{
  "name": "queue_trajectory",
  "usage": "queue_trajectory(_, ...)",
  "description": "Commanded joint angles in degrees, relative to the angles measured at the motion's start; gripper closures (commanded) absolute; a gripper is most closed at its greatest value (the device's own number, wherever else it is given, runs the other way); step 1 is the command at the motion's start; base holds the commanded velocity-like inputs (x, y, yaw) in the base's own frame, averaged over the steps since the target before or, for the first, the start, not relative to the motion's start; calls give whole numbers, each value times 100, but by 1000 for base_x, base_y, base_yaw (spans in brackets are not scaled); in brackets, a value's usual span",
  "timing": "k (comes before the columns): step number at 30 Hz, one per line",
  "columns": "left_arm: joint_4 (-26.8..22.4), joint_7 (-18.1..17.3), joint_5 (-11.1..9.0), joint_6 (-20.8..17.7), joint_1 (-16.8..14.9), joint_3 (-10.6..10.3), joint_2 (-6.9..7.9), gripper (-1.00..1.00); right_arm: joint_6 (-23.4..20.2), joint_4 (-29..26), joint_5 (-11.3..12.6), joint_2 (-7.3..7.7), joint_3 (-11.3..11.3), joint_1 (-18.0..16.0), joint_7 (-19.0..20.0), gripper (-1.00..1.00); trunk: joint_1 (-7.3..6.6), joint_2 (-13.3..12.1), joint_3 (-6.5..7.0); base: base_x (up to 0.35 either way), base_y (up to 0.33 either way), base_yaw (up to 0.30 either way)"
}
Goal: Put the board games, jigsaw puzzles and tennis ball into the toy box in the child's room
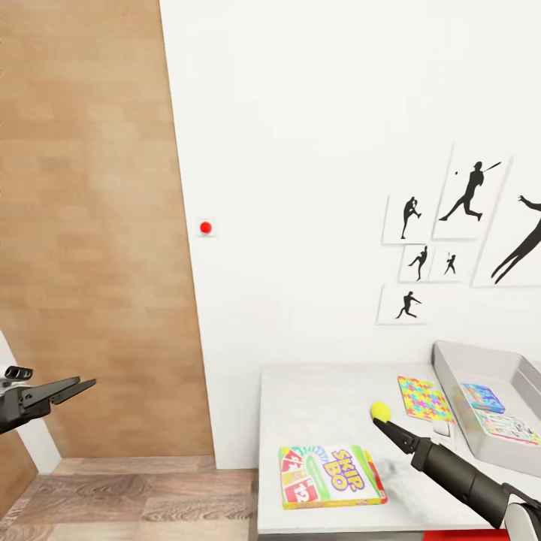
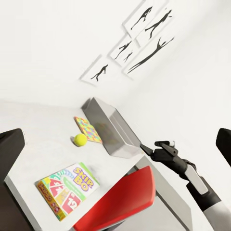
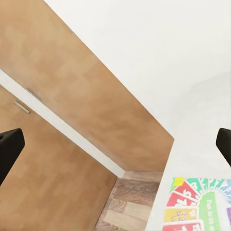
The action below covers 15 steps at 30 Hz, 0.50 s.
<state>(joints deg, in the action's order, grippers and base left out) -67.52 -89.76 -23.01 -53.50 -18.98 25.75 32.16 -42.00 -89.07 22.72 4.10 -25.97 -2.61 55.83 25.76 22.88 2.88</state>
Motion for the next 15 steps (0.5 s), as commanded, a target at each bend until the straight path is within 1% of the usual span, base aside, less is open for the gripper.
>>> queue_trajectory(1, 2, -24, 4, -60, -1, 0, 1, -100, -40, 1, 20, 2, -6, -2, 8, -100, 2, 4, -3, 1, 59, 1)
queue_trajectory(15, 2, -24, 25, -55, -1, 0, 0, -100, -66, -1, 13, -8, 10, -2, -18, -100, 2, 4, -3, 0, 23, 0)
